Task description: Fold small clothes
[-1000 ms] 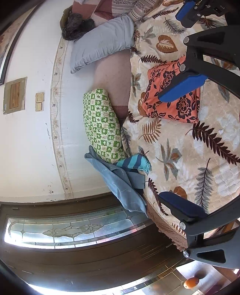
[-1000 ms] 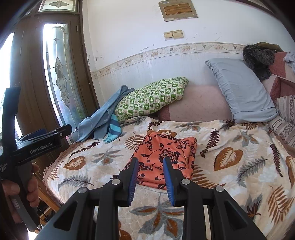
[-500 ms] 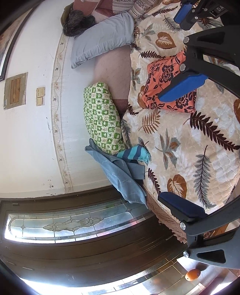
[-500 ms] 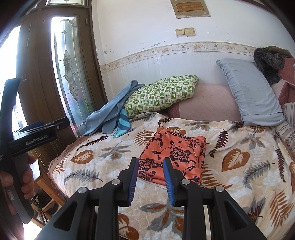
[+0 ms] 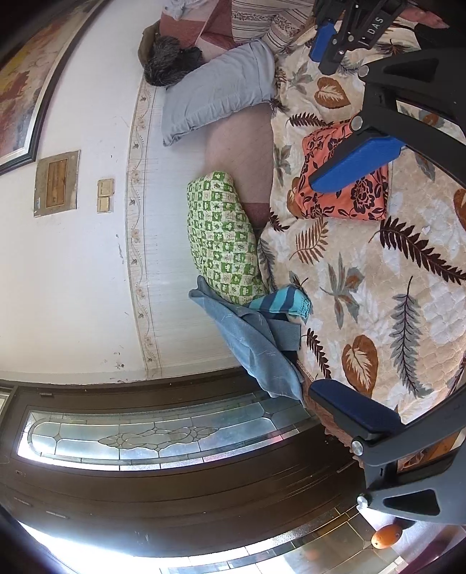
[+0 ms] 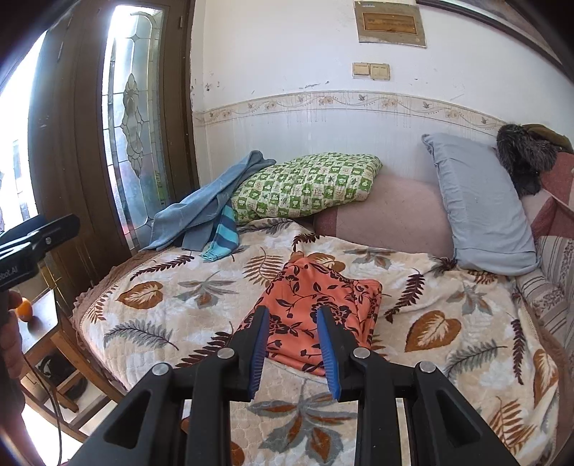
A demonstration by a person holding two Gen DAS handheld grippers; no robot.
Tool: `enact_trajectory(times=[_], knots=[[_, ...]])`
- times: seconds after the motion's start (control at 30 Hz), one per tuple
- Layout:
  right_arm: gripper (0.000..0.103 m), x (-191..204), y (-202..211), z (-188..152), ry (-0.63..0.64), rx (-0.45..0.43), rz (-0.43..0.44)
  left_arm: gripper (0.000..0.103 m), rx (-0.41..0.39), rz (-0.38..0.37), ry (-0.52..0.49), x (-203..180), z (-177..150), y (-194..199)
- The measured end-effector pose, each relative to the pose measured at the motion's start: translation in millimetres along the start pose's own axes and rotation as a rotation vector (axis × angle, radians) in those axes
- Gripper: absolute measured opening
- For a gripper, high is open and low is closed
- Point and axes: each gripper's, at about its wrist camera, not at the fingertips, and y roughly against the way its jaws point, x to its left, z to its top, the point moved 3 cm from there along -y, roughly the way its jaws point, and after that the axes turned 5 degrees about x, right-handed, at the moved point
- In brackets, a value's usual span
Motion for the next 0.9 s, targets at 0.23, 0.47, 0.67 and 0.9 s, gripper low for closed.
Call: enact_trajectory(times=[0.23,0.47,0.67,0.9], knots=[[0.031,32.5,-29.1,33.2,0.015,0.005,0.045,0.103,0.046,0.004,0.003,25.9,-11.5,-28.3],[0.031,78.6,-84.8,51.5,0.013,0.039,0.146,0.103,0.090,0.081,-0.004,56.6,-18.1,-53.7],[0.031,105.3,-105.2,50.8,0.009,0.041,0.241,0.103,0.109,0.142,-0.002,67.2,-13.3,-53.1],[0.031,80.2,-81.6,27.6,0.063,-0.007,0.211,0.103,0.109,0.088,0.041,35.4,-4.8,-39.4]])
